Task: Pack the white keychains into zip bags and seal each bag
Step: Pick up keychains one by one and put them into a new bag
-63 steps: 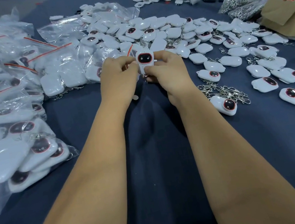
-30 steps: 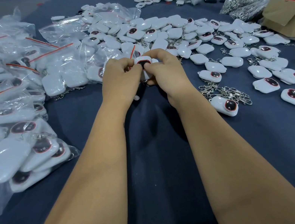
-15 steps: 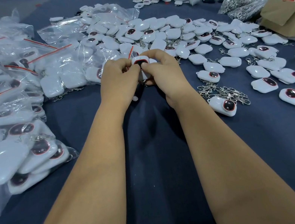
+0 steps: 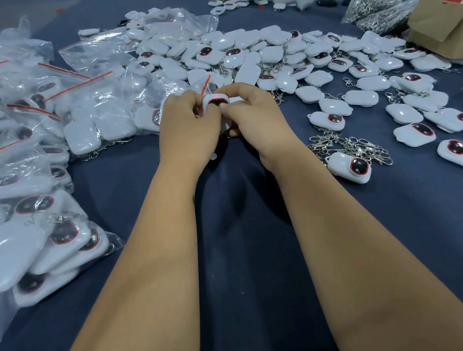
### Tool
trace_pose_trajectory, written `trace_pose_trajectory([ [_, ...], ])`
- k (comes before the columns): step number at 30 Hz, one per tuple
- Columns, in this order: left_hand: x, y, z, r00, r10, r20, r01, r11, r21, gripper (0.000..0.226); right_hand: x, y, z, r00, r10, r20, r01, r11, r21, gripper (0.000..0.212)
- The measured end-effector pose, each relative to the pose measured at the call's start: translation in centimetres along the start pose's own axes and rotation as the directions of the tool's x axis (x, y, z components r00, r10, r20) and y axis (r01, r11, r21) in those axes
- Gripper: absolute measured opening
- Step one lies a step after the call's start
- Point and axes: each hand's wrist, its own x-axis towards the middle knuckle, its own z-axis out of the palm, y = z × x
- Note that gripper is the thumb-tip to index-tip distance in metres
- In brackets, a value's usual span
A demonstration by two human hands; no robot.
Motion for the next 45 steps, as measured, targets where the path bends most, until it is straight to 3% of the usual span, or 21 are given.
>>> trace_pose_trajectory([
  [7,0.0,0.0,-0.1,1.000,-0.002,-0.006,0.002,0.999,-0.054,0.018,-0.1,0.0,0.0,1.000,0.003,-0.019,-0.003,0.999,0.034,0.019],
  [10,-0.1,0.1,-0.2,0.997,-0.012,-0.080,0.001,0.991,-0.134,0.023,0.1,-0.3,-0.1,0.995,0.053,-0.080,-0.037,0.981,0.191,0.011],
  [12,0.1,0.1,-0.6,0.988,-0.020,-0.151,-0.001,0.991,-0.137,0.017,0.2,-0.6,-0.3,0.993,0.095,-0.072,-0.048,0.870,0.491,0.012],
  [14,0.1,0.2,-0.8,0.980,0.005,-0.197,-0.028,0.993,-0.114,0.025,0.1,-0.8,-0.4,0.998,0.058,-0.007,-0.033,0.664,0.747,0.016],
  [16,0.0,0.3,-0.9,0.976,0.005,-0.220,-0.033,0.992,-0.123,0.035,0.1,-0.9,-0.1,0.999,0.014,0.035,-0.037,0.581,0.813,0.017],
  [19,0.1,0.3,-0.9,0.967,-0.049,-0.250,0.039,0.998,-0.048,0.029,0.0,-0.7,1.3,0.999,0.041,0.002,-0.032,0.749,0.662,0.013],
  [22,0.0,0.4,-1.0,0.964,-0.045,-0.263,0.056,0.998,0.034,0.019,-0.1,-0.1,2.2,0.996,-0.024,-0.089,0.045,0.968,0.247,0.014],
  [26,-0.2,0.9,-1.0,0.953,0.069,-0.295,-0.044,0.995,0.089,0.015,0.0,0.8,2.1,0.978,-0.170,-0.117,0.143,0.968,-0.207,0.015],
  [28,-0.3,0.9,-0.8,0.941,0.184,-0.285,-0.131,0.972,0.194,0.016,-0.2,0.7,2.1,0.982,-0.166,-0.094,0.139,0.961,-0.239,0.016],
  [31,-0.6,1.0,-0.7,0.908,0.330,-0.260,-0.254,0.924,0.285,0.019,-0.5,0.5,2.2,0.977,-0.206,0.051,0.210,0.972,-0.103,0.028],
  [34,-0.9,1.2,-0.9,0.868,0.400,-0.294,-0.322,0.904,0.280,0.025,-0.4,0.5,2.3,0.974,-0.146,0.175,0.183,0.959,-0.219,0.029],
  [37,-1.1,1.4,-1.0,0.848,0.421,-0.322,-0.356,0.902,0.244,0.026,-0.4,0.3,2.6,0.965,-0.253,0.076,0.264,0.933,-0.244,0.021],
  [39,-0.9,1.2,-0.9,0.868,0.373,-0.327,-0.308,0.922,0.233,0.023,-0.6,-0.2,2.2,0.931,-0.320,-0.174,0.289,0.940,-0.181,0.019],
  [41,-0.2,0.4,-1.1,0.917,0.207,-0.342,-0.157,0.973,0.170,0.021,-0.2,-0.3,1.2,0.881,-0.283,-0.378,0.247,0.959,-0.141,0.021],
  [43,0.7,-0.4,-1.6,0.915,-0.035,-0.402,0.013,0.998,-0.057,0.017,0.6,0.2,-0.2,0.872,-0.196,-0.449,0.127,0.976,-0.179,0.027],
  [45,1.2,-0.3,-2.4,0.838,-0.206,-0.506,0.043,0.948,-0.316,0.015,1.2,0.7,-1.2,0.898,-0.084,-0.432,-0.013,0.976,-0.219,0.033],
])
